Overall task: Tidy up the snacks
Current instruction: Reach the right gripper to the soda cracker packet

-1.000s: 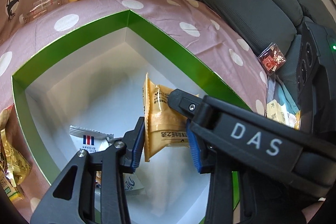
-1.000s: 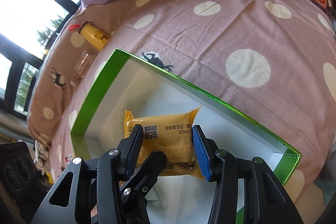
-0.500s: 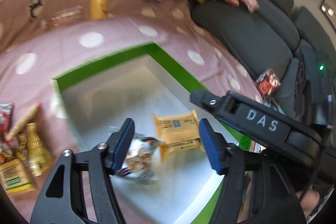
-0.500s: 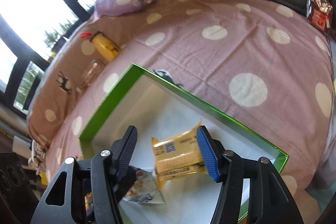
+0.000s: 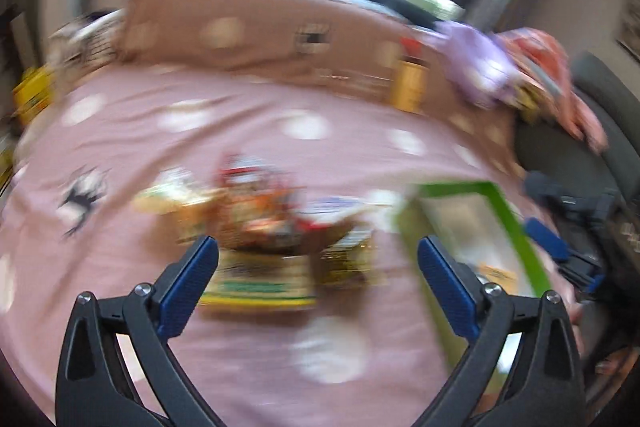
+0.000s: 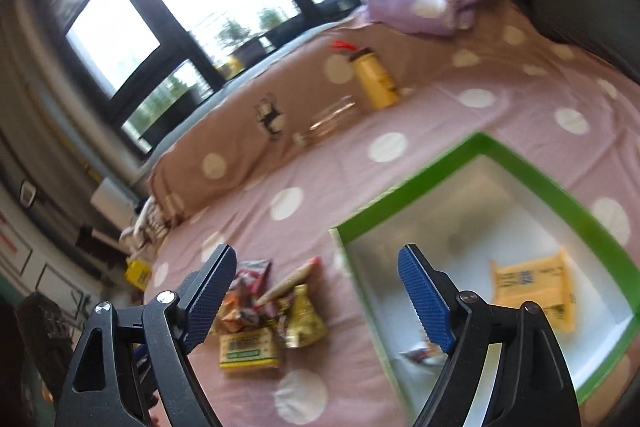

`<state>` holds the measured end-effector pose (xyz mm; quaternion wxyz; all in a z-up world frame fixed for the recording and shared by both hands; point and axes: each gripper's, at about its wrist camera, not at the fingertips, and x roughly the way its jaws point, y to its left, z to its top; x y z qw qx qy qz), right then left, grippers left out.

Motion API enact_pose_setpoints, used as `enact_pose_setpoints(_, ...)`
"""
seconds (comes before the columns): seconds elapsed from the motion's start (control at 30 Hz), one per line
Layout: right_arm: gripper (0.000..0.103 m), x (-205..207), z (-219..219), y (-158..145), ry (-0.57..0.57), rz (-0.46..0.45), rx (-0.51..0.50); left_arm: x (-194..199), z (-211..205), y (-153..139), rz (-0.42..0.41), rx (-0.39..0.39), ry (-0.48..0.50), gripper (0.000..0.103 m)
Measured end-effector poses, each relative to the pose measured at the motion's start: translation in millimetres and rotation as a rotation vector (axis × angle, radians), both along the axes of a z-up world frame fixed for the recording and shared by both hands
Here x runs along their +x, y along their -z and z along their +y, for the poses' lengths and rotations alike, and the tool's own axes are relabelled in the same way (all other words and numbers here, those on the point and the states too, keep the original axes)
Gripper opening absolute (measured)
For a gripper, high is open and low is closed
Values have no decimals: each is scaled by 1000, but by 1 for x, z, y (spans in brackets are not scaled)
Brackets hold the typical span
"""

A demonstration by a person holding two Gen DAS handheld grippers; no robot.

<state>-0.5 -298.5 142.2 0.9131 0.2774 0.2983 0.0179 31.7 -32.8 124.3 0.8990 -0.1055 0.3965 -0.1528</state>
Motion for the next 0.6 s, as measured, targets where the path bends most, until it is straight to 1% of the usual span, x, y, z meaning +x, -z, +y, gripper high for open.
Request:
enact_pose_setpoints(0.07, 84, 14, 23, 5, -91, 20, 21, 3, 26, 14, 39, -4, -74, 101)
enact_pose_setpoints(0.13, 84, 26, 44, 13, -170, 51, 38, 8, 45, 29, 83, -19, -120, 101)
enact_pose_setpoints(0.23, 84, 46, 77, 32, -294, 130, 72, 17, 65, 52, 169, -49, -165, 101)
enact_pose_setpoints(0.3, 84, 56, 95, 47, -356, 185, 97, 20, 69, 61, 204, -38, -183, 101)
enact_pose_setpoints(0.33, 84, 59, 102, 54, -375, 209, 105, 21, 68, 65, 214, -21, -183, 101)
enact_pose_setpoints(0.4, 84, 66, 115, 67, -398, 258, 103, 21, 65, 69, 219, -12, -161, 100)
enact_pose_setpoints(0.53, 84, 76, 135, 89, -401, 335, 31, 24, 62, 79, 239, 25, -146, 99)
enact_pose_setpoints(0.6, 84, 81, 139, 97, -376, 357, -6, 27, 63, 86, 262, 41, -139, 95)
